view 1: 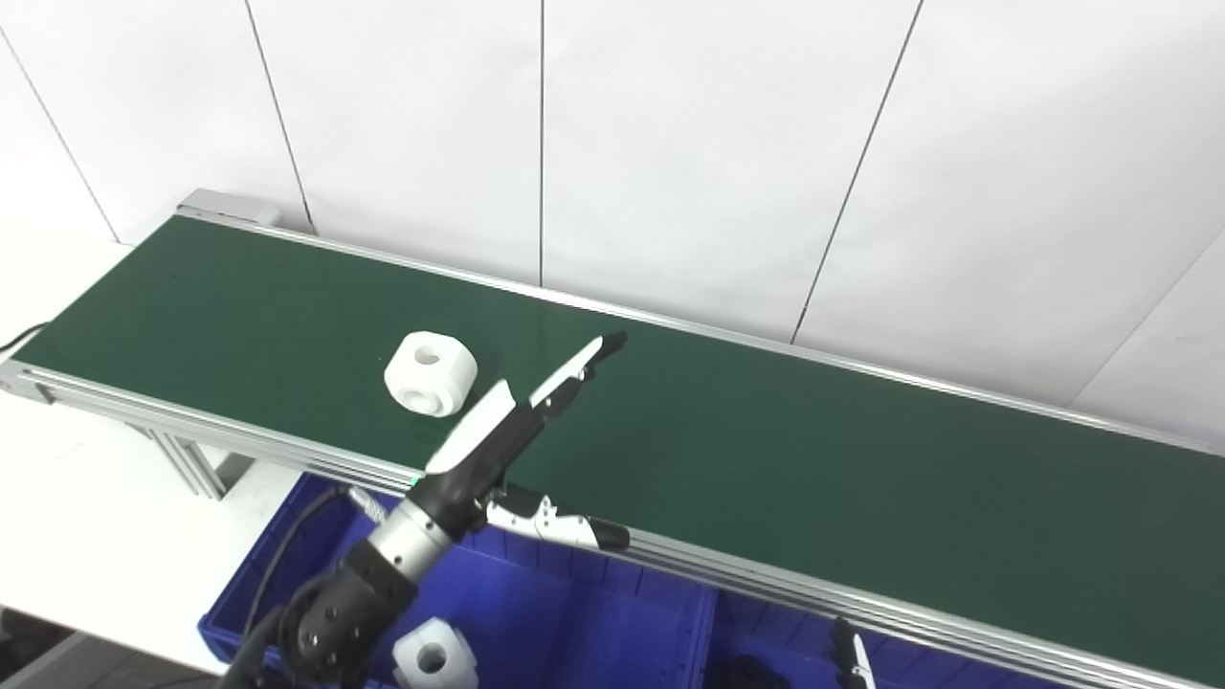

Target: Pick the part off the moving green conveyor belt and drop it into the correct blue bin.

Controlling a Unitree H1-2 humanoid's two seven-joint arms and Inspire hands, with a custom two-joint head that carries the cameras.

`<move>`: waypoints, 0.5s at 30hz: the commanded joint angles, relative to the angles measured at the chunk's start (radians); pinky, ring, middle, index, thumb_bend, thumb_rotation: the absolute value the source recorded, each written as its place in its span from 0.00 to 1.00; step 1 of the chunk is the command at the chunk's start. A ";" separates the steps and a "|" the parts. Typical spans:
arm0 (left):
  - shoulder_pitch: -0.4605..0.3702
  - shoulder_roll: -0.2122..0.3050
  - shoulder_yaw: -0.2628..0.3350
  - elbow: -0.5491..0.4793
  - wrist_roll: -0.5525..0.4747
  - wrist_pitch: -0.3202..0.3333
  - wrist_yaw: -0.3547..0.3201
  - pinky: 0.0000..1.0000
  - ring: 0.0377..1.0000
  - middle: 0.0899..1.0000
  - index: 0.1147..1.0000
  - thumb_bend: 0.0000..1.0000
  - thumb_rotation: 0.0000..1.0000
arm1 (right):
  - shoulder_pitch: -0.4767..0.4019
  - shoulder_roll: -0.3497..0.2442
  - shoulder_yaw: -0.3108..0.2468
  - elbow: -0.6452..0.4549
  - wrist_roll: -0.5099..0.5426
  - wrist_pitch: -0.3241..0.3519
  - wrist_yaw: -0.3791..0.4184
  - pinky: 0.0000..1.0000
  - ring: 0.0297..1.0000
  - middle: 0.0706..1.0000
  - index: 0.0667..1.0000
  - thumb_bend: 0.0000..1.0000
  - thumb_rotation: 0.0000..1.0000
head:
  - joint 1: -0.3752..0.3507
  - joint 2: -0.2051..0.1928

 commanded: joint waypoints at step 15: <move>-0.269 0.074 0.010 0.223 0.166 0.108 -0.030 0.86 0.99 1.00 1.00 0.77 0.40 | 0.001 -0.004 -0.040 -0.107 -0.014 -0.034 0.019 0.90 0.90 0.92 0.97 0.83 0.82 | 0.022 0.065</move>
